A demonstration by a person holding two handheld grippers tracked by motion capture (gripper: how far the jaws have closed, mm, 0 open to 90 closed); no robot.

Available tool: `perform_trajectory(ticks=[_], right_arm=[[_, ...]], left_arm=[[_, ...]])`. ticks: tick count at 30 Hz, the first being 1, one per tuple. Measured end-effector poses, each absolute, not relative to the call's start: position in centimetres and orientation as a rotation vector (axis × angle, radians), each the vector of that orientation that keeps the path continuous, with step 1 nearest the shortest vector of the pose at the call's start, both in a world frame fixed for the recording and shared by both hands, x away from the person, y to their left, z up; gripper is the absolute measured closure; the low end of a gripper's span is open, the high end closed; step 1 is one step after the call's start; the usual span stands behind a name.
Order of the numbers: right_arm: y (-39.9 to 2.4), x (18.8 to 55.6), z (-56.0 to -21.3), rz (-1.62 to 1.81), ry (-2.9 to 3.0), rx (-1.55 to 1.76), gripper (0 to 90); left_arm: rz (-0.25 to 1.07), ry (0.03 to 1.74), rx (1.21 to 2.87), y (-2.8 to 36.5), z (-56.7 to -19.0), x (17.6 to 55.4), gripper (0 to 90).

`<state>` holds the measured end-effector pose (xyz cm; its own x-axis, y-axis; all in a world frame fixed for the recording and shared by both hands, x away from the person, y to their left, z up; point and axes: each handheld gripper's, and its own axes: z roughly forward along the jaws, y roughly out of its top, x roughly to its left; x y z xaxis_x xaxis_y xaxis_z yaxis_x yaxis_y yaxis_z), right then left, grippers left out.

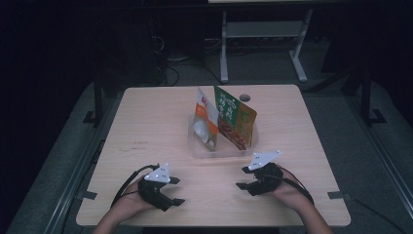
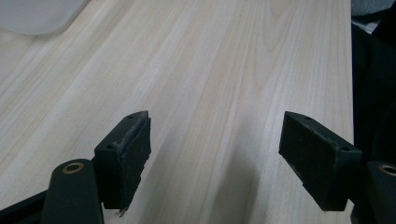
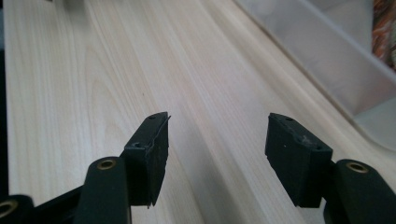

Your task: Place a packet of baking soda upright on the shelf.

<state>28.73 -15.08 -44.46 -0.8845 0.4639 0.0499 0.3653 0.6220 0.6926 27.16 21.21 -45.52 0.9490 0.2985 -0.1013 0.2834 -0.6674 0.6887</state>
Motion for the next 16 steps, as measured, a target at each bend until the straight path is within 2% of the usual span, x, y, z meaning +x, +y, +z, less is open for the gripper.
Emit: perform_trajectory(ticks=[16], right_arm=[[-14.81,28.77,-44.76,1.112,2.741,0.679,36.6]], left_arm=[[0.033,0.362,2.365,20.98,-45.60,27.03,23.7]])
